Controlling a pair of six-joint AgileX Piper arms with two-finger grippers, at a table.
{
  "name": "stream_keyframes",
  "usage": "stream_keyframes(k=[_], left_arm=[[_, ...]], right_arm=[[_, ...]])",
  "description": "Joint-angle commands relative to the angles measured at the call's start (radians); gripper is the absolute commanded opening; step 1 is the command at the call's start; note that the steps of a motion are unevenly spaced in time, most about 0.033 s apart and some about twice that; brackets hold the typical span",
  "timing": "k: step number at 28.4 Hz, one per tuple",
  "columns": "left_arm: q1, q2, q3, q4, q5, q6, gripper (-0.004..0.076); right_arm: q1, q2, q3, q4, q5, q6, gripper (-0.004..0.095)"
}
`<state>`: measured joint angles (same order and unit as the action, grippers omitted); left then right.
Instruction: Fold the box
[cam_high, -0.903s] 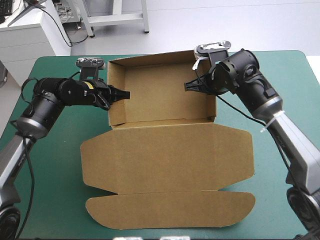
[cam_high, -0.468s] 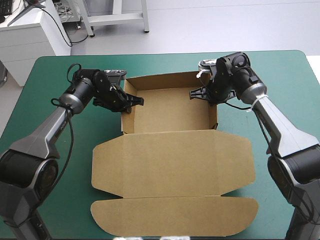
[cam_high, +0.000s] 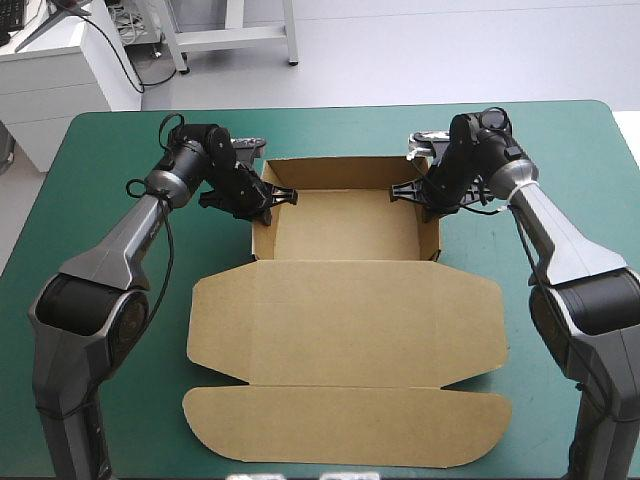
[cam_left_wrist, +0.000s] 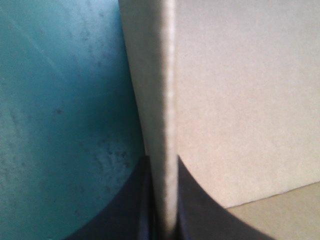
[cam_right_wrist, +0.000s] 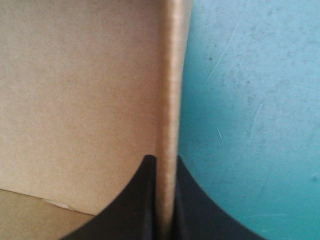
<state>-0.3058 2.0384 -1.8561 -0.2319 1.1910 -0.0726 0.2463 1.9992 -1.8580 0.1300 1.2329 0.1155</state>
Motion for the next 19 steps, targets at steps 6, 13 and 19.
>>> stream_keyframes(k=[6, 13, 19], left_arm=[[-0.006, -0.021, -0.027, -0.041, -0.037, 0.088, 0.0031], [-0.006, -0.021, -0.027, -0.045, -0.029, 0.120, 0.0332], [-0.002, -0.021, -0.054, -0.021, -0.029, 0.120, 0.0526]], right_arm=[[-0.012, -0.040, -0.025, 0.027, -0.007, -0.067, 0.0278], [-0.012, -0.040, -0.025, 0.027, -0.004, -0.029, 0.0780], [-0.012, -0.042, -0.029, 0.025, -0.004, 0.023, 0.0795]])
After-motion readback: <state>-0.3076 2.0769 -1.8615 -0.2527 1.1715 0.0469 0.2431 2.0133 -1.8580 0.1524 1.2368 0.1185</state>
